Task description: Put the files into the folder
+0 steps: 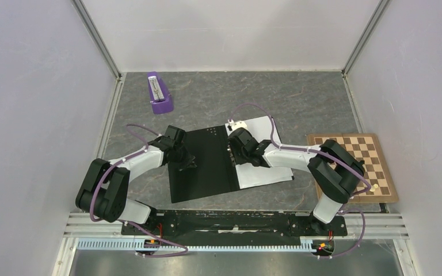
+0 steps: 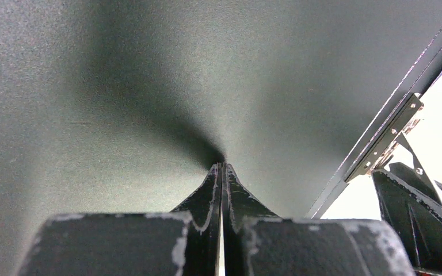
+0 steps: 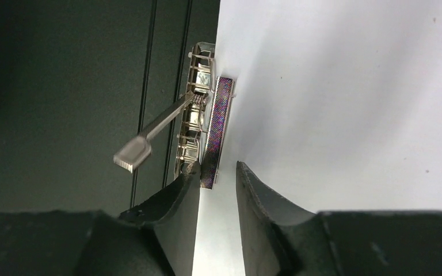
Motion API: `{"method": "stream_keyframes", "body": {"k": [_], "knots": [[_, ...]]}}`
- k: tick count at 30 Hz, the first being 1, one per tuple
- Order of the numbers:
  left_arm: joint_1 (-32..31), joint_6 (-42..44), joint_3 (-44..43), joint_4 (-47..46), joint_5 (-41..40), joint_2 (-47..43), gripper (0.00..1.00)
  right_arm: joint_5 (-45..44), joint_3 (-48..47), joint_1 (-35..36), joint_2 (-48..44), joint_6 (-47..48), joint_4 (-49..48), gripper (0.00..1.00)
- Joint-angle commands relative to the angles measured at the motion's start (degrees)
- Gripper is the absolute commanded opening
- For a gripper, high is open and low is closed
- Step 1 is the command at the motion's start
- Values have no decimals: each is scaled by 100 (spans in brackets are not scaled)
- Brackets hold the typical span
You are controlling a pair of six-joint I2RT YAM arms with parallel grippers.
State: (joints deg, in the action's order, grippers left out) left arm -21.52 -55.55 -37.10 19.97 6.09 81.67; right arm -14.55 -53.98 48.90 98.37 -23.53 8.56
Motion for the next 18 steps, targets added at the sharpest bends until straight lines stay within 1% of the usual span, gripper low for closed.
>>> {"method": "stream_keyframes", "body": {"k": [1, 7, 10, 12, 15, 18], "knots": [[8, -89, 50, 113, -548, 81, 2, 120, 12, 19, -423, 15, 173, 33], [13, -88, 30, 152, -573, -24, 2, 10, -86, 31, -1044, 91, 518, 39], [13, -74, 24, 174, -589, -79, 2, -216, -417, 115, -1124, 232, 793, 40], [11, -78, 20, 174, -588, -109, 2, -356, -777, 211, -958, 359, 969, 40], [11, -70, 21, 181, -591, -141, 2, -584, -1538, 348, -407, 555, 1451, 32], [9, -70, 21, 184, -588, -131, 2, -868, -2166, 495, 91, 691, 1885, 28]]}}
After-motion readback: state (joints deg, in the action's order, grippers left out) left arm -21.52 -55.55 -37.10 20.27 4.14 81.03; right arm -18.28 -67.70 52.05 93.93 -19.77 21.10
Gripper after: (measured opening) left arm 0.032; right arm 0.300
